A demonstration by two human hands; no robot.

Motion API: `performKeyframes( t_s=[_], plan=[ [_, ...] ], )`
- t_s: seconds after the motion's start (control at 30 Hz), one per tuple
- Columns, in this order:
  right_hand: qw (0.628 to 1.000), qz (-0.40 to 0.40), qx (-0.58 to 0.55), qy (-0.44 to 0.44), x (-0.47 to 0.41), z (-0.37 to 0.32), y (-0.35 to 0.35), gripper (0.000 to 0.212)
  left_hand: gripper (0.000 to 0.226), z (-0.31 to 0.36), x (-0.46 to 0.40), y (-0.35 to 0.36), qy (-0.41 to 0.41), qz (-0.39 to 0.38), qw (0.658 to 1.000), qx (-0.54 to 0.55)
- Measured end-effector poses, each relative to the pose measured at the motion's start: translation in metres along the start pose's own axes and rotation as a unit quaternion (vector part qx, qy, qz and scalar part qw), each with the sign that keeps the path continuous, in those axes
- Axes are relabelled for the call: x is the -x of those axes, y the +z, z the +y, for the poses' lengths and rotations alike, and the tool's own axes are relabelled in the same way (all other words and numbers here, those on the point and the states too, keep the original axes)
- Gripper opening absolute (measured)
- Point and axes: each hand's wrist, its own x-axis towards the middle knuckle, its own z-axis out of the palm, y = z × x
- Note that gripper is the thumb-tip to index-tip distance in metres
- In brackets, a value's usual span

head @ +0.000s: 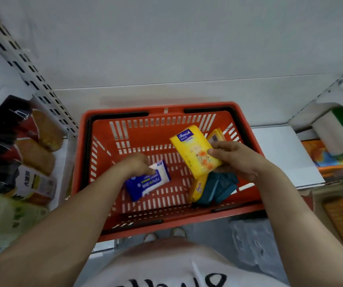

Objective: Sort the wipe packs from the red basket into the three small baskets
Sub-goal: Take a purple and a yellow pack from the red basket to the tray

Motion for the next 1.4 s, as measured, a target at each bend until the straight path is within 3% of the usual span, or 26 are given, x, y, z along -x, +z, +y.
performKeyframes(
  t_s=[0.07, 0.13, 0.27, 0.6, 0.83, 0.9, 1.03, 1.17, 1.4],
  plan=[
    [0.998, 0.023, -0.054, -0.018, 0.005, 0.001, 0.003, 0.033, 0.023, 0.005, 0.006, -0.014, 0.004, 0.064, 0.974, 0.217],
    [0.996, 0.040, -0.072, -0.044, 0.011, 0.001, 0.008, 0.035, 0.022, 0.011, 0.017, -0.023, 0.029, 0.079, 0.919, 0.385],
    [0.991, 0.053, -0.091, -0.082, 0.020, 0.001, 0.024, 0.052, 0.023, 0.024, 0.037, -0.032, 0.073, 0.074, 0.862, 0.496],
    [0.958, 0.091, -0.227, -0.151, 0.052, 0.011, 0.034, 0.041, 0.031, 0.052, 0.063, -0.028, 0.133, 0.096, 0.820, 0.548],
    [0.924, 0.140, -0.293, -0.202, 0.117, 0.035, -0.002, 0.035, 0.067, 0.118, 0.103, 0.012, 0.214, 0.166, 0.785, 0.558],
    [0.911, 0.167, -0.313, -0.210, 0.147, 0.053, -0.024, 0.035, 0.071, 0.149, 0.119, 0.037, 0.253, 0.168, 0.782, 0.545],
    [0.894, 0.209, -0.325, -0.228, 0.219, 0.109, -0.070, 0.029, 0.047, 0.217, 0.149, 0.111, 0.296, 0.164, 0.781, 0.525],
    [0.870, 0.242, -0.369, -0.220, 0.287, 0.179, -0.110, 0.029, 0.036, 0.284, 0.176, 0.207, 0.278, 0.132, 0.782, 0.543],
    [0.838, 0.297, -0.430, -0.159, 0.373, 0.278, -0.168, 0.015, 0.033, 0.368, 0.217, 0.344, 0.225, 0.100, 0.822, 0.514]
  ],
)
